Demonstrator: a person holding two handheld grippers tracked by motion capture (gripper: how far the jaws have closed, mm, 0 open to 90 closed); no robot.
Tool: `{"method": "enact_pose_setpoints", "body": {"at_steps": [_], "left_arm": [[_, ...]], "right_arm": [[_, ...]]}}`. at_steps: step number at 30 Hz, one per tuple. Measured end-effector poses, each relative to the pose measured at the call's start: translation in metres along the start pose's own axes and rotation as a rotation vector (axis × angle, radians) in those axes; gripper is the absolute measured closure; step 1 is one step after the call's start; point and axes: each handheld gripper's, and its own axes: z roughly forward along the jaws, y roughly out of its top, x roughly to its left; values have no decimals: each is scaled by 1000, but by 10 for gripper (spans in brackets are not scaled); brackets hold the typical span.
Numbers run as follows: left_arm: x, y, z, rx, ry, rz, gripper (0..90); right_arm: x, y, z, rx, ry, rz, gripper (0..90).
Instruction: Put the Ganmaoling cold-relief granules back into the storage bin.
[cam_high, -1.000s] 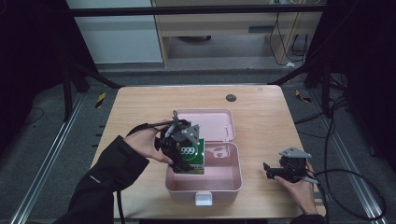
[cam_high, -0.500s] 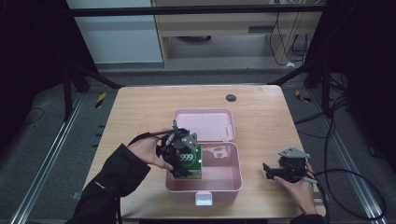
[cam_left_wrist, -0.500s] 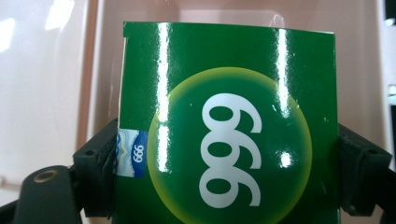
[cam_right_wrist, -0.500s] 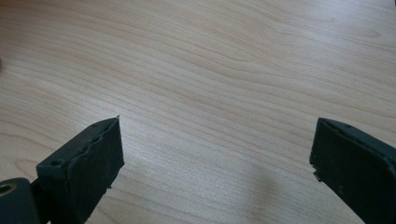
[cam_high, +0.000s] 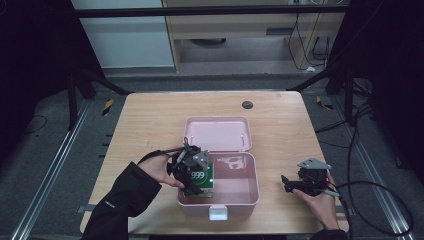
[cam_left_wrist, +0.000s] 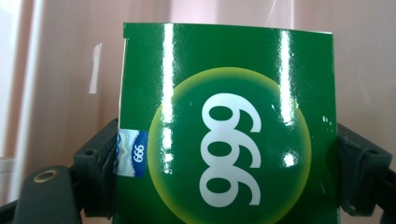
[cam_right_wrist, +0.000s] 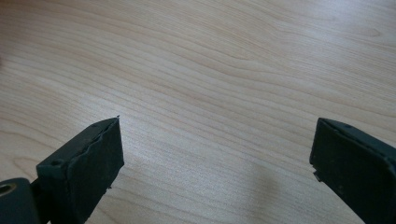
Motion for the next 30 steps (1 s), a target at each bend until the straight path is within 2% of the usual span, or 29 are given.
{"method": "enact_pose_setpoints", "body": {"at_steps": [5, 7, 18, 20, 22, 27, 30], "left_arm": [[-1, -5, 7, 0, -6, -1, 137], [-1, -6, 9, -4, 6, 6, 136], [-3, -7, 9, 9, 23, 35, 125], [-3, -7, 9, -10, 15, 28, 78], [-2, -8, 3, -50, 16, 22, 84], [-5, -8, -9, -78, 31, 23, 87], [-7, -11, -23, -134, 44, 17, 106]], "right_arm": [[1, 0, 0, 3, 2, 3, 31], [1, 0, 0, 3, 1, 2, 31], [1, 0, 0, 5, 3, 4, 29], [1, 0, 0, 7, 2, 2, 26], [1, 0, 0, 9, -1, -1, 26], [0, 0, 0, 8, -1, 2, 25], [0, 0, 0, 8, -2, 4, 26]]}}
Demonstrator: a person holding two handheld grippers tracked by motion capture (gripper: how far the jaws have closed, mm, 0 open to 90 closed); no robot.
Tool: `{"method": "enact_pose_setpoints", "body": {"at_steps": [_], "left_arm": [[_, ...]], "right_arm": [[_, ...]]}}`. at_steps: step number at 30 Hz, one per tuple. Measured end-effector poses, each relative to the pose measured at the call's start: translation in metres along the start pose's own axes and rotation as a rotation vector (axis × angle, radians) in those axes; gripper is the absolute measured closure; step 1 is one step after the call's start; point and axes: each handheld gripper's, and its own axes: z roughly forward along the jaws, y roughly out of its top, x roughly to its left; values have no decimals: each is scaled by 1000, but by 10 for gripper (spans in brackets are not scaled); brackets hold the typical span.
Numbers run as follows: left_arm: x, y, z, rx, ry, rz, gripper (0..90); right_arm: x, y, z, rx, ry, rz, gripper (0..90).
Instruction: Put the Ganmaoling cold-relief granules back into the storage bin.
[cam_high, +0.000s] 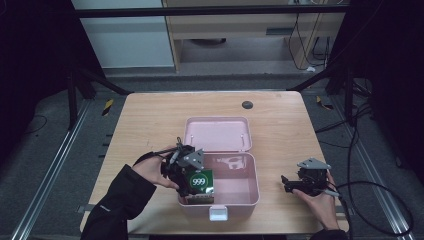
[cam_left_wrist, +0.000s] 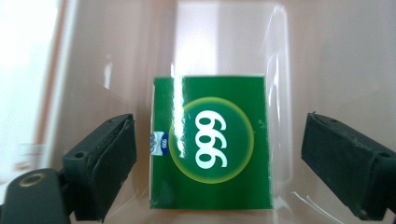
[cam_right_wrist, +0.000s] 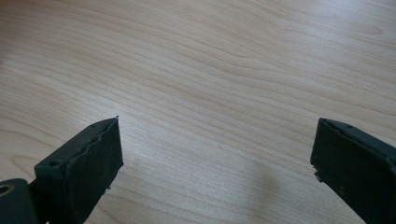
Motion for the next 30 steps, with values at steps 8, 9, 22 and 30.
{"method": "enact_pose_setpoints", "body": {"at_steps": [8, 9, 22, 30], "left_arm": [[-5, -16, -47, -101, 89, -48, 190], [-6, -20, -52, -110, 99, -56, 190], [-17, -87, -71, -128, 190, -182, 221], [-16, -129, -44, -83, 222, -303, 219]], "right_arm": [[-1, 0, -1, -4, -8, 11, 26], [-1, 0, -2, -4, -8, 12, 26], [0, 0, -2, -5, -10, 17, 26], [0, -1, -2, -2, -15, 13, 26]]}}
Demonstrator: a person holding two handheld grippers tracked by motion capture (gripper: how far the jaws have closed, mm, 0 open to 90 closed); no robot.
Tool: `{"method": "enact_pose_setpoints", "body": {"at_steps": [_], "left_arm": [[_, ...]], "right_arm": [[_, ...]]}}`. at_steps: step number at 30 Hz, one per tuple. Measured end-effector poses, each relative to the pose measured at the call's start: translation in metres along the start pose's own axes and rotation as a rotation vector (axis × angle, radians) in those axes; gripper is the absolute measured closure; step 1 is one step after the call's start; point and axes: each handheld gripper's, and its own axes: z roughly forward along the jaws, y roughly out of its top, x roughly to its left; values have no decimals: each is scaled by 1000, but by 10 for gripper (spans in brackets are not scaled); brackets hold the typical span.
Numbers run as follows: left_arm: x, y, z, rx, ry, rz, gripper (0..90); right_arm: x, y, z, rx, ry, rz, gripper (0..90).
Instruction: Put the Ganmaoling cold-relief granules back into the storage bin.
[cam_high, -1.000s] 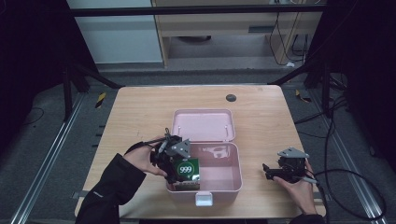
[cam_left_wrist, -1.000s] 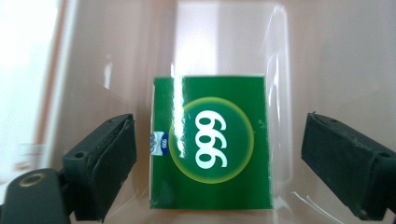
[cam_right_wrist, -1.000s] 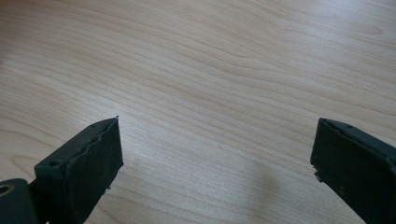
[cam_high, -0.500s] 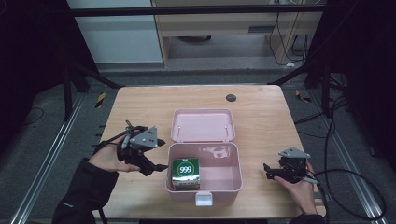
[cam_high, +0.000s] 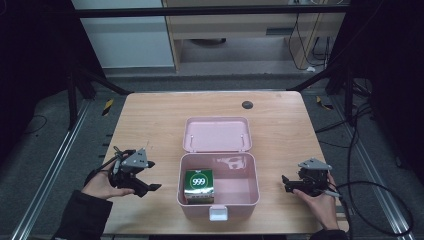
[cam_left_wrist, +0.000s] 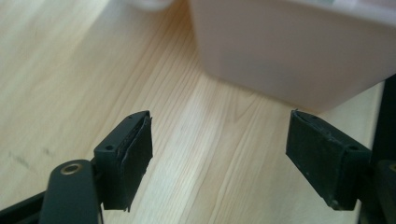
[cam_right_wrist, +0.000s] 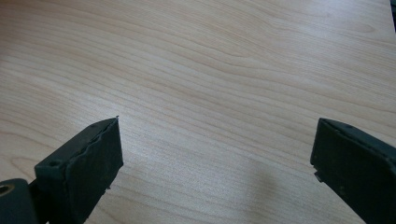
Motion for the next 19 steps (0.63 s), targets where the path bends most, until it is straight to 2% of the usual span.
{"method": "enact_pose_setpoints", "body": {"at_steps": [7, 9, 11, 19], "left_arm": [[4, -30, 22, 0, 42, -103, 205], [7, -36, 26, 25, 57, -129, 192], [10, -44, 32, 30, 70, -167, 192], [16, -54, 40, 41, 102, -224, 180]], "right_arm": [[1, 0, 1, 5, 2, 2, 26], [1, -1, 1, 10, 1, 1, 26], [1, -1, 0, 11, -1, -2, 26], [2, -1, 1, 14, 1, -6, 26]]}}
